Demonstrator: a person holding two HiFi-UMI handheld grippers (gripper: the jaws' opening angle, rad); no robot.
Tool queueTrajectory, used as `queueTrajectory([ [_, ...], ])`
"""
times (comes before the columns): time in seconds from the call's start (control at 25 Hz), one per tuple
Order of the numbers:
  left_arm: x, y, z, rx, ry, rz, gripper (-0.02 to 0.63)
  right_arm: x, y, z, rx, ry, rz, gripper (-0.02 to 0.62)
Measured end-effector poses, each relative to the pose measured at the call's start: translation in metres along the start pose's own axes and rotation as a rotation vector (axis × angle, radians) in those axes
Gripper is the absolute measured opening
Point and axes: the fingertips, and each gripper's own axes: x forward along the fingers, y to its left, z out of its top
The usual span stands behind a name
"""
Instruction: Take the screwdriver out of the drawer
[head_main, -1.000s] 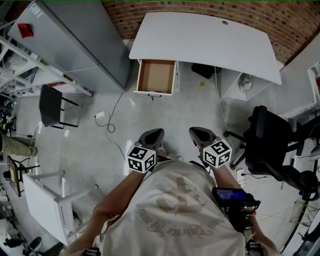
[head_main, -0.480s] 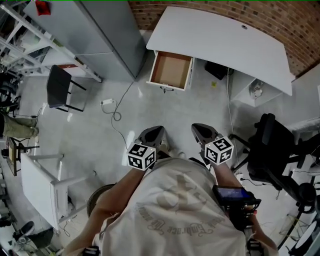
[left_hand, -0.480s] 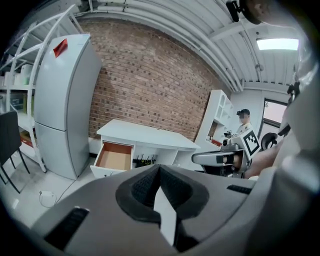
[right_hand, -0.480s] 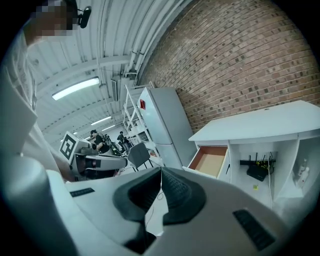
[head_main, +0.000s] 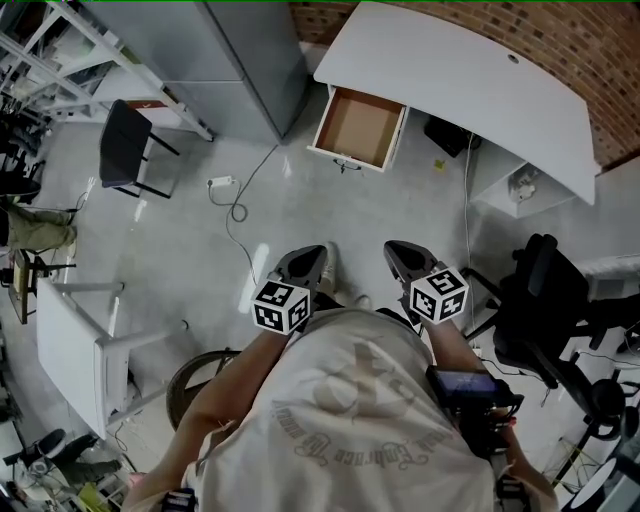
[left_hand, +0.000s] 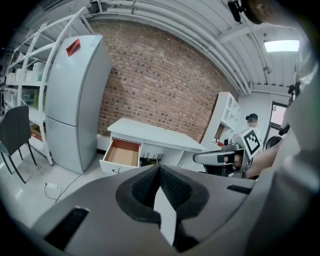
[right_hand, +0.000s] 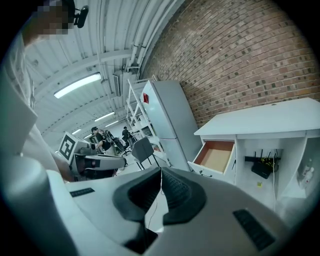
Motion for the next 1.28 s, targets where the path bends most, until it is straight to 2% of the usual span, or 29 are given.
queueTrajectory([
  [0.68, 0.051, 0.026, 0.037, 0.039, 0.04, -0.091, 0.02, 0.023, -0.036, 0.026, 0.06, -0.027, -0.096, 0.025],
  [1.0, 0.089, 0.032, 0.053, 0.066, 0.079, -0.174, 0.02, 0.033, -0.06, 0.037, 0.096, -0.035, -0.158, 0.025],
  [1.28, 0.124, 0.047, 0.082, 0.1, 0.094, -0.258, 0.02, 0.046, -0.081, 0.061, 0.109, -0.066, -0.238, 0.025],
])
